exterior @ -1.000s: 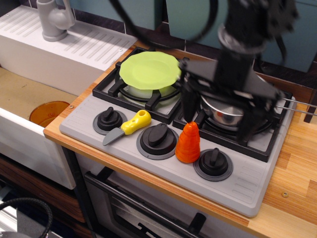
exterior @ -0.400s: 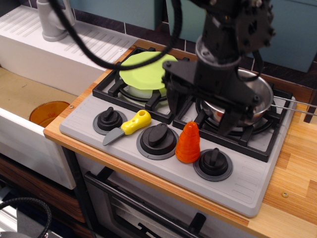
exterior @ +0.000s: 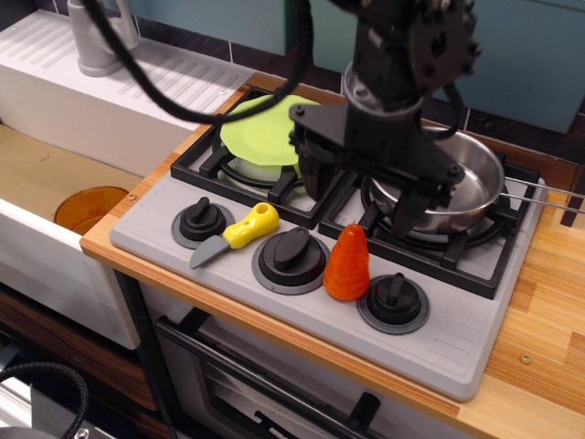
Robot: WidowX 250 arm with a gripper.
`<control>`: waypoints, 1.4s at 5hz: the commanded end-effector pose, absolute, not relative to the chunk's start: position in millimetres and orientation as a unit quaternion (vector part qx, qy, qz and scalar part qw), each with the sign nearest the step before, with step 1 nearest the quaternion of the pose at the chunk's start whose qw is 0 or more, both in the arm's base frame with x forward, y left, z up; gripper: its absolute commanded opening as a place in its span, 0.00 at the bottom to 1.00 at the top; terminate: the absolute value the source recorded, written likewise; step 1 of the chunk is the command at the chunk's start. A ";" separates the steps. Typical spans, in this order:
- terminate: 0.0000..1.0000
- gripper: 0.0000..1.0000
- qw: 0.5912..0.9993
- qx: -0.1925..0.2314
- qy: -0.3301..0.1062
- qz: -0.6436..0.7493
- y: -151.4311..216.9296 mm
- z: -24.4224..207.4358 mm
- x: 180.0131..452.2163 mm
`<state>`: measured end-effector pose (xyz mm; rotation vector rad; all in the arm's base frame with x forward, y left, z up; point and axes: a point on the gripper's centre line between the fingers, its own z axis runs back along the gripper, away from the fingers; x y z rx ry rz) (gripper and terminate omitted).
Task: End effector reaching carrot
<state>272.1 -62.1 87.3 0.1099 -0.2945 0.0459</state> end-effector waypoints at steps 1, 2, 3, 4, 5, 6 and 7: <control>0.00 1.00 0.984 0.050 -0.168 0.028 -59.2 75.7 282.1; 0.00 1.00 0.984 0.041 -0.168 0.033 -61.7 65.0 279.4; 0.00 1.00 0.983 0.035 -0.176 0.037 -64.4 51.7 277.1; 0.00 1.00 0.983 0.030 -0.178 0.042 -66.7 45.3 274.8; 0.00 1.00 0.983 0.033 -0.175 0.043 -69.0 43.0 271.7; 0.00 1.00 0.983 0.033 -0.175 0.043 -69.0 43.0 271.7; 1.00 1.00 0.983 0.033 -0.175 0.043 -69.0 43.0 271.7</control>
